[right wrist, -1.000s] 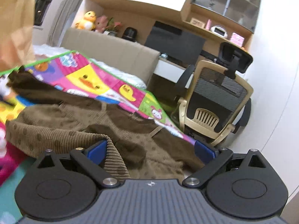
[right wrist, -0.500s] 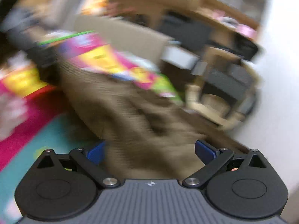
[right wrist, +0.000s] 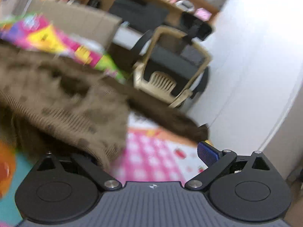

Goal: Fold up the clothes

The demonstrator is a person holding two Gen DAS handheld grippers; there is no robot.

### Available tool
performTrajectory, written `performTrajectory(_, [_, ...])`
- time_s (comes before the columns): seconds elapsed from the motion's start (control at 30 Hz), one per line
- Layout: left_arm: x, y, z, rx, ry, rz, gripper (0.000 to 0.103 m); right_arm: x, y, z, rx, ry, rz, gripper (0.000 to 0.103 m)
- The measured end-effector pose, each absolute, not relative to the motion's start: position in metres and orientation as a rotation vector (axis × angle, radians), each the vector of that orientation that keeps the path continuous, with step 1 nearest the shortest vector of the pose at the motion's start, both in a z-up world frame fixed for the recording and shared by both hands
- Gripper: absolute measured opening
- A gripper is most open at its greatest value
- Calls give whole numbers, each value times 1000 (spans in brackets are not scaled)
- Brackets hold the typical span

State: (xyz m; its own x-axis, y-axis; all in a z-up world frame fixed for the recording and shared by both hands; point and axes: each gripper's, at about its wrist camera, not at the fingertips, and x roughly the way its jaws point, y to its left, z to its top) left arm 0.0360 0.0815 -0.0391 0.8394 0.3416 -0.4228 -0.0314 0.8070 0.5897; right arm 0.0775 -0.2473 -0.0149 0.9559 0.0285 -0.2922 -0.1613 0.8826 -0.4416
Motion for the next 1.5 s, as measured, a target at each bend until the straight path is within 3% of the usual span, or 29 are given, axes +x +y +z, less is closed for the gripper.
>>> performTrajectory(0.23, [35, 80, -9, 649, 444, 240, 103, 83, -275, 59, -340, 114, 53, 98])
performTrajectory(0.6, [10, 78, 66, 603, 205, 382, 103, 77, -281, 65, -339, 124, 120, 98])
performTrajectory(1.07, [17, 70, 48, 591, 292, 304, 103, 3, -273, 71, -195, 284, 631, 99])
performTrajectory(1.1, [19, 69, 49, 592, 288, 300, 103, -2, -261, 75, -165, 303, 726, 93])
performTrajectory(1.2, [24, 67, 51, 594, 276, 292, 103, -3, -207, 62, -143, 480, 1019, 46])
performTrajectory(1.23, [25, 66, 52, 591, 273, 292, 103, -3, -187, 54, -159, 533, 1092, 37])
performTrajectory(1.33, [28, 66, 55, 578, 268, 296, 103, -2, -126, 19, -297, 601, 1162, 37])
performTrajectory(1.5, [26, 72, 57, 560, 263, 297, 103, 9, -86, -21, -597, 464, 984, 37])
